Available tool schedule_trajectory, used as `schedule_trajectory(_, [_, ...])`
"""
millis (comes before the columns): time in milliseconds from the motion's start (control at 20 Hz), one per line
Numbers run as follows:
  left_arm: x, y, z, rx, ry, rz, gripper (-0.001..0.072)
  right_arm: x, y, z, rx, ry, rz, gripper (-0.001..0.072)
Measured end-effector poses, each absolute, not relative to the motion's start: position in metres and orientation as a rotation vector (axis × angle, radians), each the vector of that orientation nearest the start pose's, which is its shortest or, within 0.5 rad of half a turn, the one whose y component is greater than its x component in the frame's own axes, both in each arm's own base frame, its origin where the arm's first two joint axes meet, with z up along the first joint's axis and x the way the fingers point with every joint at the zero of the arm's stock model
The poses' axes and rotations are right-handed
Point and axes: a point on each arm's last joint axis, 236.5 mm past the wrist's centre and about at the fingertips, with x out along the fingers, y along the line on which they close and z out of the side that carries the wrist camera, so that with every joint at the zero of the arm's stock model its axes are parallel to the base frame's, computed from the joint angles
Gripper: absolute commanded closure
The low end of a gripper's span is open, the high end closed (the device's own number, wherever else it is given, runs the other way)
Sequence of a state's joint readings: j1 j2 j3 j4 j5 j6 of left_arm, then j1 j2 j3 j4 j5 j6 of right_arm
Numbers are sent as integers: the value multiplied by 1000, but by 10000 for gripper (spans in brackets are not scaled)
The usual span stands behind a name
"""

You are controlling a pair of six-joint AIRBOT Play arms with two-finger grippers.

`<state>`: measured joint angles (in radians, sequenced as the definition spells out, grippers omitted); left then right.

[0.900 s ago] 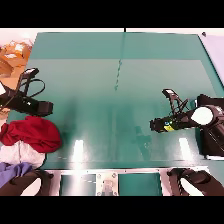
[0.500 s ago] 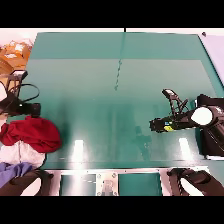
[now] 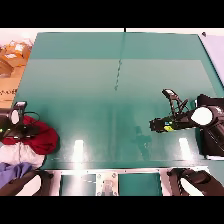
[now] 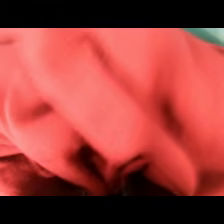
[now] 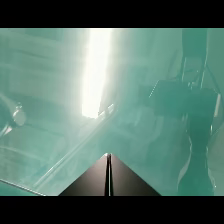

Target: Fold the shirts.

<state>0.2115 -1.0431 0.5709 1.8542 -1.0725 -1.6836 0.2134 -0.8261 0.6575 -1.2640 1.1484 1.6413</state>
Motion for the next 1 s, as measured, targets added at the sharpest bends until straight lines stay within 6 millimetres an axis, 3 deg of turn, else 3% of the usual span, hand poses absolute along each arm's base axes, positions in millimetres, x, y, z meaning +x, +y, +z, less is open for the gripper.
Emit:
schedule_trajectory(100, [216, 107, -90, 36, 1551, 350, 683, 233, 117, -15, 210, 1348, 289, 692])
schedule_trajectory(200, [232, 106, -68, 29, 1529, 341, 683, 233, 117, -15, 210, 1348, 289, 692])
schedule_trajectory(250, [246, 101, -50, 34, 1500, 319, 684, 233, 117, -15, 210, 1348, 289, 689])
schedule_trajectory(300, [262, 92, -30, 35, 1460, 287, 684, 233, 117, -15, 210, 1348, 289, 631])
schedule_trajectory(350, [281, 77, -5, 42, 1407, 242, 684, 233, 117, -15, 210, 1348, 289, 567])
schedule_trajectory(400, [300, 60, 21, 61, 1344, 193, 684, 233, 117, -15, 210, 1348, 289, 565])
schedule_trajectory(500, [334, 6, 77, 90, 1199, 53, 684, 235, 117, -13, 213, 1343, 287, 581])
schedule_trajectory(550, [345, -27, 105, 106, 1121, -32, 684, 238, 115, -10, 218, 1334, 282, 660])
schedule_trajectory(650, [357, -93, 148, 134, 979, -195, 683, 249, 110, 1, 237, 1298, 264, 691])
schedule_trajectory(750, [358, -153, 168, 152, 890, -338, 682, 265, 100, 19, 262, 1243, 236, 691])
schedule_trajectory(850, [354, -204, 161, 162, 891, -450, 679, 281, 89, 38, 288, 1185, 205, 647])
schedule_trajectory(900, [353, -225, 150, 166, 913, -494, 511, 287, 83, 46, 299, 1160, 188, 567])
schedule_trajectory(950, [351, -245, 136, 159, 944, -535, 34, 292, 77, 52, 310, 1142, 174, 452])
schedule_trajectory(1000, [348, -267, 120, 138, 986, -584, -2, 295, 72, 56, 319, 1128, 158, 359])
